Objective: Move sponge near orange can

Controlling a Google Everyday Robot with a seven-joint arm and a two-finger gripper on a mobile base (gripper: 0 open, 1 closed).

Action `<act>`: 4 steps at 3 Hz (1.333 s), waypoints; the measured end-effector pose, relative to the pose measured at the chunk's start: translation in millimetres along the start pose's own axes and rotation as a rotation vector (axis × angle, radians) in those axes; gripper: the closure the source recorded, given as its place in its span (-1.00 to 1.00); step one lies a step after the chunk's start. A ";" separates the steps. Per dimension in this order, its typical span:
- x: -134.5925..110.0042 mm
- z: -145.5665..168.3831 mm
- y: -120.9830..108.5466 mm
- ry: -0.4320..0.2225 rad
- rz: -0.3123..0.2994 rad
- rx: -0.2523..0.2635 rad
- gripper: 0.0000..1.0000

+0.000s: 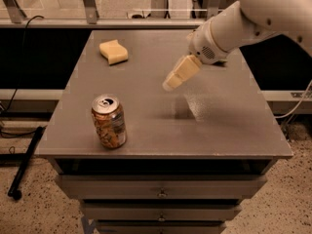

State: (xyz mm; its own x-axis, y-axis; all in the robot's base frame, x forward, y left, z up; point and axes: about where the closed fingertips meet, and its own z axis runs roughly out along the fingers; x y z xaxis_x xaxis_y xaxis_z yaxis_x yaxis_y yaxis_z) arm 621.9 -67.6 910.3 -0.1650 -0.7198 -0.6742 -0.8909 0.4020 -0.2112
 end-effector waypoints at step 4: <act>-94.5 162.3 -42.0 -0.285 0.149 0.006 -1.00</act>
Offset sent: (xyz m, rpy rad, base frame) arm 0.0723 0.1204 -0.0378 0.3034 -0.0084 -0.0615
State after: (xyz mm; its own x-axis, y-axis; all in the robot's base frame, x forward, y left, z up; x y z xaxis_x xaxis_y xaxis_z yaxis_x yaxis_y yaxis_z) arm 743.6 75.4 868.1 -0.1679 -0.4658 -0.8688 -0.8633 0.4951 -0.0986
